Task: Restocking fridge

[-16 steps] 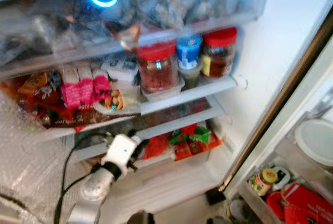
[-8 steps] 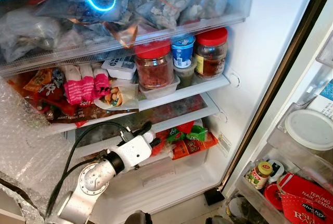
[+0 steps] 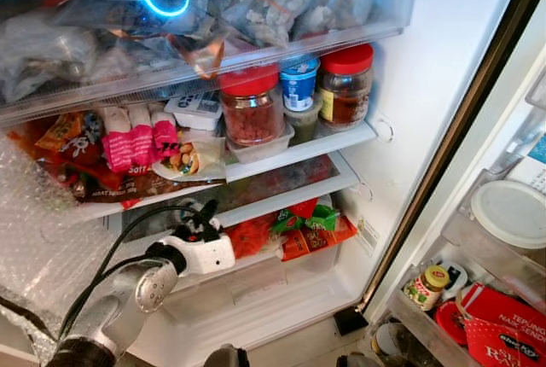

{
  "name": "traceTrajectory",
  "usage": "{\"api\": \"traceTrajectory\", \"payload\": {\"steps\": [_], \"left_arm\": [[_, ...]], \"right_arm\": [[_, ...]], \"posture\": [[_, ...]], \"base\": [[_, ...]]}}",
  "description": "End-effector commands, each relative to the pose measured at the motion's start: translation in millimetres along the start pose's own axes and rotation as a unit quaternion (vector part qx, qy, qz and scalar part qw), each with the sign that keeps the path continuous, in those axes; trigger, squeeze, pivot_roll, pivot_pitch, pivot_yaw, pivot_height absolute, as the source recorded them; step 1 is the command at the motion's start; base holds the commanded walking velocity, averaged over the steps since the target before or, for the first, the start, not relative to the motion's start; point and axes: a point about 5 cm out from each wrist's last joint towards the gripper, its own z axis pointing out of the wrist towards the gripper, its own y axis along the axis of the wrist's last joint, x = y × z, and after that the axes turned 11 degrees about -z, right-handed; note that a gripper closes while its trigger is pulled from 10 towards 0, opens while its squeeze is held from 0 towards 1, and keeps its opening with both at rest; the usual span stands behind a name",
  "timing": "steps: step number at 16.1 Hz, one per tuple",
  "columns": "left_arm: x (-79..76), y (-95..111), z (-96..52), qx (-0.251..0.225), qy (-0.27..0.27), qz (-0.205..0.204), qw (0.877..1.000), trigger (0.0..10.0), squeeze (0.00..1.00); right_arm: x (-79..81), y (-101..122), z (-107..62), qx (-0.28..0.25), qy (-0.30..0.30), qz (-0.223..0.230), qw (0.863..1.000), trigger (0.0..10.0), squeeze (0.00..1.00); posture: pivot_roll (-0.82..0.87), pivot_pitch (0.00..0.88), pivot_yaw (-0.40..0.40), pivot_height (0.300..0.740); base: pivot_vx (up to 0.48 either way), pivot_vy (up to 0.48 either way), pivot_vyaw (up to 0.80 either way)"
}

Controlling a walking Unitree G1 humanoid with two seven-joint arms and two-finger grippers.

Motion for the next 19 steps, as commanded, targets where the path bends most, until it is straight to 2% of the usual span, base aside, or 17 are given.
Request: {"api": "traceTrajectory", "payload": {"steps": [1, 2, 6, 8, 11, 14, 15, 16, 19], "left_arm": [[-1.6, -6, 4.6, 0.007, 0.012, 0.02, 1.0, 10.0, 0.0], [-2.2, -10, 5.7, 0.015, 0.018, 0.023, 0.999, 10.0, 0.0], [-4.9, -42, 11.7, 0.089, 0.034, 0.079, 0.992, 10.0, 0.0], [-3.0, -45, 14.2, 0.097, 0.037, 0.081, 0.991, 10.0, 0.0], [-3.7, -52, 17.6, 0.127, 0.044, 0.062, 0.989, 10.0, 0.0], [0.4, -59, 19.9, 0.169, 0.077, 0.028, 0.982, 10.0, 0.0], [2.4, -60, 20.5, 0.174, 0.087, 0.016, 0.981, 10.0, 0.36], [6.5, -58, 23.1, 0.175, 0.103, -0.015, 0.979, 10.0, 1.0], [9.6, -54, 26.9, 0.166, 0.113, -0.037, 0.979, 10.0, 1.0]], "right_arm": [[18.9, 0, -1.4, 0.0, 0.033, 0.006, 0.999, 10.0, 0.0], [18.8, 0, -1.4, 0.0, 0.033, 0.006, 0.999, 10.0, 0.0], [18.5, 1, -1.2, -0.001, 0.032, 0.006, 0.999, 10.0, 0.0], [17.9, 1, -1.2, -0.001, 0.031, 0.006, 0.999, 10.0, 0.0], [17.4, 1, -1.1, 0.0, 0.03, 0.008, 1.0, 10.0, 0.0], [17.0, 1, -1.0, 0.0, 0.029, 0.008, 1.0, 10.0, 0.0], [17.0, 1, -1.0, 0.0, 0.029, 0.008, 1.0, 10.0, 0.0], [16.8, 1, -1.0, 0.0, 0.029, 0.008, 1.0, 10.0, 0.0], [16.8, 1, -0.9, 0.0, 0.029, 0.008, 1.0, 10.0, 0.0]], "posture": [[0.04, 0.09, 0.057, 0.651], [0.04, 0.089, 0.057, 0.651], [0.03, 0.09, 0.052, 0.651], [0.02, 0.09, 0.053, 0.651], [0.02, 0.088, 0.052, 0.651], [0.01, 0.088, 0.051, 0.651], [0.01, 0.087, 0.05, 0.651], [0.01, 0.086, 0.05, 0.651], [0.01, 0.086, 0.05, 0.651]], "base": [[0.0, 0.0, 0.0], [0.0, 0.0, 0.0], [0.0, 0.0, 0.0], [0.0, 0.0, 0.0], [0.0, 0.0, 0.0], [0.0, 0.0, 0.0], [0.0, 0.0, 0.0], [0.0, 0.0, 0.0], [0.0, 0.0, 0.0]]}}
